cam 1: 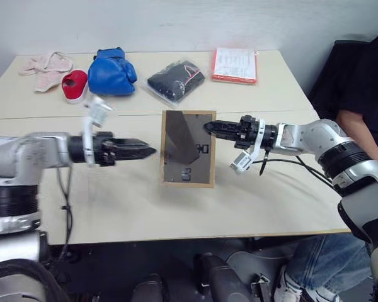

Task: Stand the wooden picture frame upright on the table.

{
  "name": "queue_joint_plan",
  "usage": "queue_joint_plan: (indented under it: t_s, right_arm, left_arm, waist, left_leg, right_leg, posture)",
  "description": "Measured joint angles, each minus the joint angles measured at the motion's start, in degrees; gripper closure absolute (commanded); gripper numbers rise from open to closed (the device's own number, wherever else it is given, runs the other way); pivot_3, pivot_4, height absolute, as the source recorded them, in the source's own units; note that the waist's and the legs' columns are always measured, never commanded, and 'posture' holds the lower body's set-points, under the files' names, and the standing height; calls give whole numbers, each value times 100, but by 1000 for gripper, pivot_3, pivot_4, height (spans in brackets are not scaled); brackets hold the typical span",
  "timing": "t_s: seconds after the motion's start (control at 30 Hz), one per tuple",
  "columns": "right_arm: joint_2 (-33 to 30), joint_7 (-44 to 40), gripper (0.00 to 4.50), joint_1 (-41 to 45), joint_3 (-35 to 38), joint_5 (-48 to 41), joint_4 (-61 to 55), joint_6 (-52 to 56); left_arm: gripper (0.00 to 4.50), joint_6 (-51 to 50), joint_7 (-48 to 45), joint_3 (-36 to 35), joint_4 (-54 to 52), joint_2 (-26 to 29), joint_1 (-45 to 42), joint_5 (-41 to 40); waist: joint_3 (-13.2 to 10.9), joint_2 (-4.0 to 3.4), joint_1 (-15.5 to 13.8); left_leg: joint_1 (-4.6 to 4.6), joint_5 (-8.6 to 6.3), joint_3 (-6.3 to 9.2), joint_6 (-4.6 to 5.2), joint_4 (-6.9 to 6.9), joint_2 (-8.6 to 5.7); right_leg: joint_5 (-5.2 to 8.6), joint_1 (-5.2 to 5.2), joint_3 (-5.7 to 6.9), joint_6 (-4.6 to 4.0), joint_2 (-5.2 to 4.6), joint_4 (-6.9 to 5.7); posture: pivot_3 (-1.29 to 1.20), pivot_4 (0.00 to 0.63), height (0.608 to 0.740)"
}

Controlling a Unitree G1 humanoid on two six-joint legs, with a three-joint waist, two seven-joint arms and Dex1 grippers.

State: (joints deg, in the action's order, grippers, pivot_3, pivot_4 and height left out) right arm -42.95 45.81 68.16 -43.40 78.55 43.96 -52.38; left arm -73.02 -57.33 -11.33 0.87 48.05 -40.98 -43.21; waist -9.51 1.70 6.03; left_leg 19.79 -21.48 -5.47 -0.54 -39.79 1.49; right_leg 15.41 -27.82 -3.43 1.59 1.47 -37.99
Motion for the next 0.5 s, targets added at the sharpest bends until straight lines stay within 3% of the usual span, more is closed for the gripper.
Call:
queue_joint_plan:
  t_s: [0.17,0.2,0.23,0.27,0.3,0.37,0.43,0.5]
  right_arm:
    - [2,-1318,3288,-181,232,-1460,352,-968]
    - [134,-1893,3288,-284,352,-2190,619,-1221]
    - [240,-2982,3288,-611,483,-3537,596,-1166]
    - [396,-3871,3288,-1025,623,-4782,419,-848]
    - [616,-5094,3288,-1559,852,-6317,-28,-110]
    - [1108,-6924,3288,-2255,1229,-8552,-865,1551]
    - [1232,-8064,3288,-2534,1450,-9814,-1549,3086]
    - [1344,-8664,3288,-2672,1861,-10701,-2030,4404]
  left_arm:
    - [0,-22,129,-1388,-1073,264,620,-669]
    - [0,-16,158,-1566,-1364,270,831,-790]
    - [0,3,222,-1723,-1737,262,1102,-916]
    - [0,15,273,-1816,-1987,227,1309,-1006]
    - [0,48,388,-1907,-2269,145,1539,-1082]
    - [0,163,600,-1906,-2600,-44,1800,-1154]
    - [0,354,759,-1884,-2771,-103,1927,-1161]
    - [0,588,869,-1881,-2791,-103,1967,-1146]
  waist:
    - [-1,3,28]
    - [-2,8,40]
    - [0,16,47]
    - [1,22,44]
    - [2,24,40]
    - [-4,14,13]
    - [-7,9,-47]
    - [-7,9,-123]
  left_leg:
    - [-25,-1,1,3,4,0]
    - [-49,-1,1,2,11,2]
    - [-63,0,2,2,24,3]
    - [-87,-1,12,0,23,14]
    - [-103,-1,22,0,25,20]
    - [-113,-3,24,2,15,20]
    - [-113,-5,27,4,6,19]
    - [-116,-9,29,3,8,19]
  right_leg:
    - [0,28,1,0,0,8]
    - [0,47,1,0,1,14]
    - [0,60,3,0,2,19]
    - [1,87,11,-1,6,15]
    - [1,111,19,-2,6,9]
    - [1,126,21,-1,2,-1]
    - [1,126,23,-1,0,5]
    - [2,127,27,-3,0,15]
  posture:
    - [0,150,740]
    - [0,150,740]
    - [0,150,740]
    - [0,150,740]
    - [0,150,740]
    - [0,150,740]
    - [0,150,740]
    - [0,150,740]
